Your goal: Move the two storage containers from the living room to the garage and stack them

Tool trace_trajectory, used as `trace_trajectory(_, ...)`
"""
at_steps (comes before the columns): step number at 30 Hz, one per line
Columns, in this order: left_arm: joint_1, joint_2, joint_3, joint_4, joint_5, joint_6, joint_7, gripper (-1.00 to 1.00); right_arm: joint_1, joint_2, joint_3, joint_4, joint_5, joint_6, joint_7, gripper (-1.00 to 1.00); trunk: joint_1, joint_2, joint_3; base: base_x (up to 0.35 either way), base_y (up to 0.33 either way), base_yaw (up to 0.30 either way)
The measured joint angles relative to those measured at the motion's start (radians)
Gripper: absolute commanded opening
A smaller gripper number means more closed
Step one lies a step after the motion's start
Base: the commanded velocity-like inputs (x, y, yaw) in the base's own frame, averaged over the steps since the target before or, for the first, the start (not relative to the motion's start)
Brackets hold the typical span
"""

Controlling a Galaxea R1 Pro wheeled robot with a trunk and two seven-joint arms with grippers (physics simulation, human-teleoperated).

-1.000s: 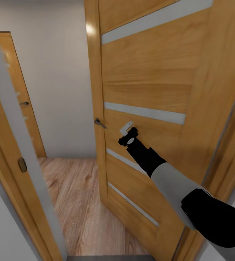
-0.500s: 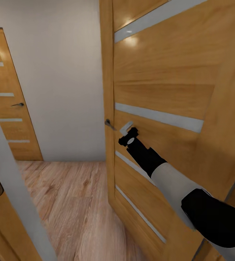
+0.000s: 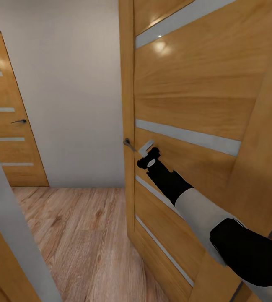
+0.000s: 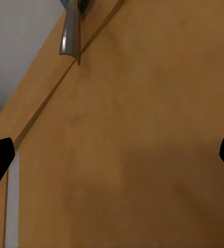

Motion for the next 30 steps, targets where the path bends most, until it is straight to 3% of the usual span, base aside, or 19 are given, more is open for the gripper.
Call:
trace_trajectory(6,0.000,-0.001,0.000,0.000,0.000,0.000,0.000,1.00,0.000,0.000,0.000,0.001,-0.006,0.000,0.001,1.00,0.000,0.000,0.000,0.063,0.000,0.000)
trace_trajectory(19,0.000,0.000,0.000,0.000,0.000,0.000,0.000,1.00,0.000,0.000,0.000,0.000,0.002,0.000,0.001,1.00,0.000,0.000,0.000,0.273,0.000,0.000)
trace_trajectory(30,0.000,0.000,0.000,0.000,0.000,0.000,0.000,1.00,0.000,0.000,-0.001,0.000,0.005,0.000,0.002,1.00,0.000,0.000,0.000,0.076,0.000,0.000)
